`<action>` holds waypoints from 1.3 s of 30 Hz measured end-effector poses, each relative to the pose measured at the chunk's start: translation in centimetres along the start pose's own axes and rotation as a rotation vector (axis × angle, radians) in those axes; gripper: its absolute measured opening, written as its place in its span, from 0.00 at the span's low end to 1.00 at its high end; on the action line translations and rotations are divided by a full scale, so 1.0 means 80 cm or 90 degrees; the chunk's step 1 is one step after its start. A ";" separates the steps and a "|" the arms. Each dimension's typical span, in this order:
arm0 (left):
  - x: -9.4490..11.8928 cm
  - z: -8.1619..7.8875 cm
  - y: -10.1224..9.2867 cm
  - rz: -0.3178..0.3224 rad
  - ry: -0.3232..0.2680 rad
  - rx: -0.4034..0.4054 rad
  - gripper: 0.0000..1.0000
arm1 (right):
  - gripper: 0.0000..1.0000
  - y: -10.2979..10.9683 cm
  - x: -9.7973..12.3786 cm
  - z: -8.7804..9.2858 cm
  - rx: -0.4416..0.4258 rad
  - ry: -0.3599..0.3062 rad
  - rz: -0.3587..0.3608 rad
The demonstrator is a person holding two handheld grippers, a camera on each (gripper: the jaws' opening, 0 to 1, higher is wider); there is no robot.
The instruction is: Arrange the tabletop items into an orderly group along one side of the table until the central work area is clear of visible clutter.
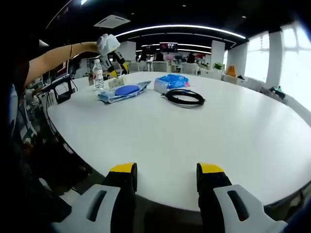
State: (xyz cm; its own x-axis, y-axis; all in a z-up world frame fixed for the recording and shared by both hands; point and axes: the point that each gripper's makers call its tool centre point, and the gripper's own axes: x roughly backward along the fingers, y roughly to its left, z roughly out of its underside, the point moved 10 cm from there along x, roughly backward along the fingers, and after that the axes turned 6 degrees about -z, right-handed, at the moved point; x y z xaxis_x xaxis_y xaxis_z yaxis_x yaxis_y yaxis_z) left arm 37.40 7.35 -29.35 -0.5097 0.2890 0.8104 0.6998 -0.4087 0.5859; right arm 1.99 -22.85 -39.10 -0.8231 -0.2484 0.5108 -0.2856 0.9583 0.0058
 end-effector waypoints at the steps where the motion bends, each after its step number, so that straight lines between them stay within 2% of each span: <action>1: -0.002 -0.001 0.001 0.005 0.000 -0.001 0.28 | 0.47 -0.001 0.000 0.001 -0.003 0.000 0.001; 9: -0.005 -0.007 0.005 0.035 0.018 -0.025 0.27 | 0.47 0.001 -0.002 -0.003 0.005 -0.001 -0.005; 14: -0.011 -0.005 0.009 0.060 0.055 -0.052 0.25 | 0.47 0.006 -0.009 -0.002 0.010 0.006 -0.016; 19: -0.018 -0.009 0.018 0.078 0.069 -0.058 0.23 | 0.47 0.008 -0.012 -0.002 0.005 0.003 -0.024; 22: -0.024 -0.013 0.013 0.116 0.088 -0.064 0.22 | 0.48 0.007 -0.013 0.000 -0.002 0.000 -0.027; 25: -0.029 -0.014 0.011 0.130 0.111 -0.090 0.21 | 0.48 0.004 -0.014 0.000 -0.008 -0.006 -0.025; 28: -0.031 -0.016 0.012 0.132 0.119 -0.099 0.20 | 0.48 0.004 -0.014 -0.001 -0.007 -0.004 -0.024; 31: -0.029 -0.020 0.014 0.132 0.109 -0.092 0.19 | 0.49 0.005 -0.014 -0.002 -0.005 -0.007 -0.029; 35: -0.028 -0.020 0.015 0.140 0.126 -0.105 0.19 | 0.49 0.008 -0.013 -0.005 0.001 -0.013 -0.038; 39: -0.031 -0.019 0.013 0.159 0.157 -0.128 0.18 | 0.49 0.009 -0.013 -0.004 0.002 -0.012 -0.038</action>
State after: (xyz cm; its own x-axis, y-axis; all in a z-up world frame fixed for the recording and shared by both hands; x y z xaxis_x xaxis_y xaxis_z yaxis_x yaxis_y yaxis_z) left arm 38.61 4.90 -30.80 -0.4580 -0.0479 0.8876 0.7181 -0.6086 0.3377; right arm 2.84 -21.84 -39.34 -0.8134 -0.3085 0.4931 -0.3364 0.9411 0.0338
